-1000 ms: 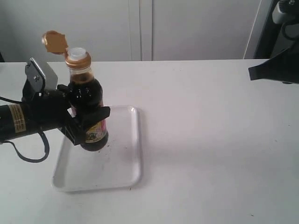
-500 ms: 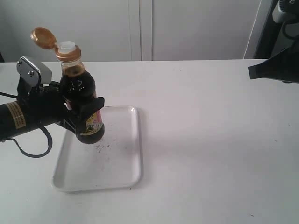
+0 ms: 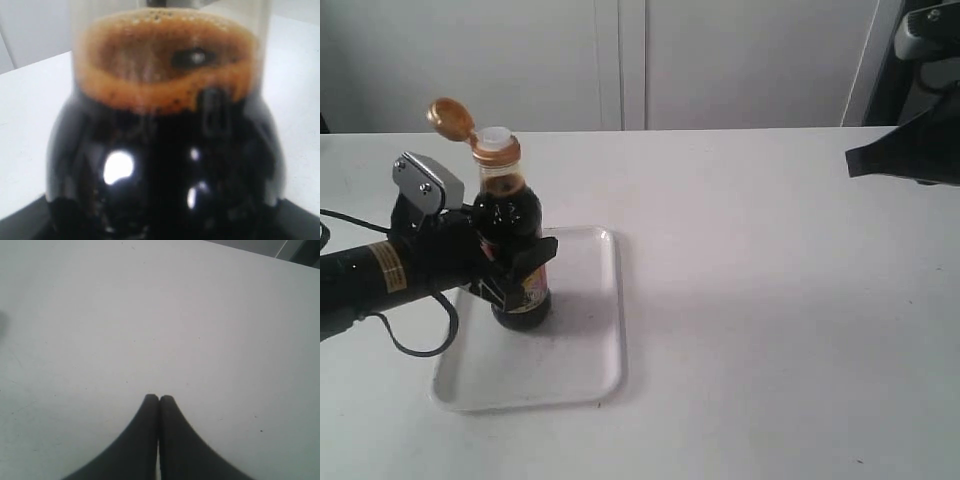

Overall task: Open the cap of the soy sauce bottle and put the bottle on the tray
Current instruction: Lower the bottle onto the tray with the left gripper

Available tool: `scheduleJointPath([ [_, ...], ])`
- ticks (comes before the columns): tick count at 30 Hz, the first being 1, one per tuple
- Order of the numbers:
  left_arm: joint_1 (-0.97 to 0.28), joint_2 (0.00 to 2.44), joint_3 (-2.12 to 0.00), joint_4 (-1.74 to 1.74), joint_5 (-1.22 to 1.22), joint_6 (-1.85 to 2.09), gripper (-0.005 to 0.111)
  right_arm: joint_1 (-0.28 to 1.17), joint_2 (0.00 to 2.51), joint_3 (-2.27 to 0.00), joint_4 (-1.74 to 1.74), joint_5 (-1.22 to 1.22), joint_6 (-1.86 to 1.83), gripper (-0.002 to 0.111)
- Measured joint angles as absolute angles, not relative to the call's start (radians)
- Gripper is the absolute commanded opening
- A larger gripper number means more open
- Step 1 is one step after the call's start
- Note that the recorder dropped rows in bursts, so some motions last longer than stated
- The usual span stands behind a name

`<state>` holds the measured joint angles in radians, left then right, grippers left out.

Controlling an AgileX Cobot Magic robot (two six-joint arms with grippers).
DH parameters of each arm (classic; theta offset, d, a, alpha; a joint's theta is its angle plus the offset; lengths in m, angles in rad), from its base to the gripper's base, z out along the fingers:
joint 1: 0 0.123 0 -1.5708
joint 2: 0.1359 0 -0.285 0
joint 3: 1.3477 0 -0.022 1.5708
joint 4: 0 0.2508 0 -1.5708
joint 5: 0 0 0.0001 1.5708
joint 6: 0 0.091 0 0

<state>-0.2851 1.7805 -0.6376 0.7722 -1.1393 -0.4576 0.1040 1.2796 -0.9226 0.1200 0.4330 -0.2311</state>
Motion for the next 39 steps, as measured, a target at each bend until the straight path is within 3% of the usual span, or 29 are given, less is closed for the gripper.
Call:
scheduleJointPath([
  [6,-0.287,1.799,-0.642,0.757,-1.165,-0.451,0.000,0.104,1.283,-0.923,0.120,0.433,-0.231,0.000],
  [8,-0.287,1.799,-0.642,0.755,-1.167,-0.451,0.005,0.104,1.283,-0.923,0.120,0.433,-0.231,0.000],
  [11,-0.287,1.799,-0.642,0.755,-1.167,-0.451,0.024,0.104,1.283,-0.923,0.120,0.433,-0.231,0.000],
  [18,-0.287,1.799,-0.642,0.753,-1.176,-0.451,0.096,0.104,1.283,-0.923,0.120,0.435,-0.231,0.000],
  [20,-0.287,1.799,-0.646,0.748,-1.199,-0.451,0.104,0.104,1.283,-0.923,0.120,0.437,-0.231,0.000],
  [39,-0.287,1.799,-0.643,0.729,-1.209,-0.451,0.105,0.104,1.283,-0.923,0.120,0.439,-0.233,0.000],
])
